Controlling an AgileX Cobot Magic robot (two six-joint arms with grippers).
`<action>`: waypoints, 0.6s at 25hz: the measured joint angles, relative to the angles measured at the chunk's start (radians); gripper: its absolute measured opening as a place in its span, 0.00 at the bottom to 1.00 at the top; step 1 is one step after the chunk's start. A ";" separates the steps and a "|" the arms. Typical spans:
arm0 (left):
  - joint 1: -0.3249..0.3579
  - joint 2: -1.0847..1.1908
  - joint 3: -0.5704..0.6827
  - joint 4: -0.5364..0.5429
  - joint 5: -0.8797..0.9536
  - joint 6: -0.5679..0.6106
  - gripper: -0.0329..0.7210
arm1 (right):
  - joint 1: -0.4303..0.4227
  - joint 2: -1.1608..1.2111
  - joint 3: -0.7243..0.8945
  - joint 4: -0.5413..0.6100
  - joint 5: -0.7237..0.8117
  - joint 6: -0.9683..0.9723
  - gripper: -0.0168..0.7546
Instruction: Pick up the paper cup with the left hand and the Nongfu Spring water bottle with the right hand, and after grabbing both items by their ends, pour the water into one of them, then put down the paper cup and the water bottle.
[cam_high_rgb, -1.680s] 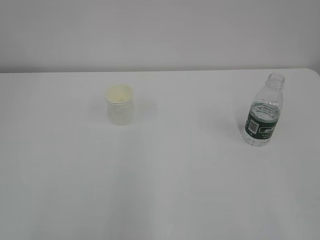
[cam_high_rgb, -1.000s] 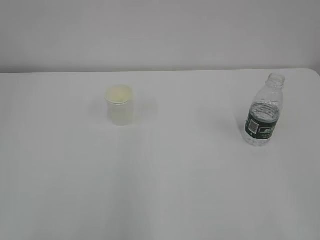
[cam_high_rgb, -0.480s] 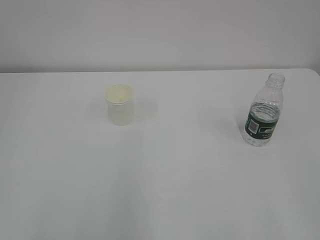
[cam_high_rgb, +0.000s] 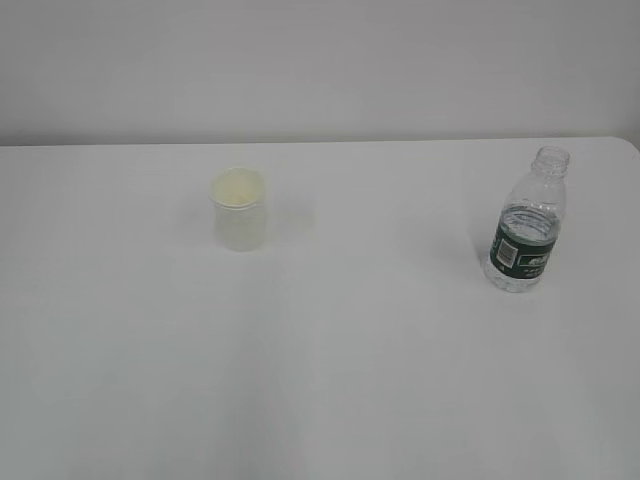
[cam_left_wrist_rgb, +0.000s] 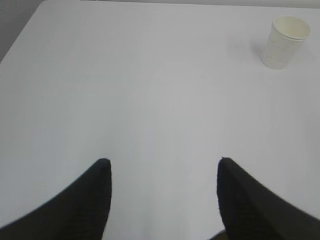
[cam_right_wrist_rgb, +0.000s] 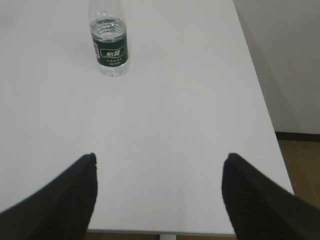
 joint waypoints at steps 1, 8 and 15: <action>0.000 0.000 0.000 0.000 -0.002 0.010 0.67 | 0.000 0.000 -0.002 0.000 -0.006 0.000 0.79; 0.000 0.118 -0.056 0.000 -0.011 0.044 0.67 | 0.000 0.002 -0.062 0.000 -0.018 0.000 0.79; 0.000 0.297 -0.158 -0.002 -0.113 0.046 0.67 | 0.000 0.129 -0.146 0.000 -0.137 0.000 0.79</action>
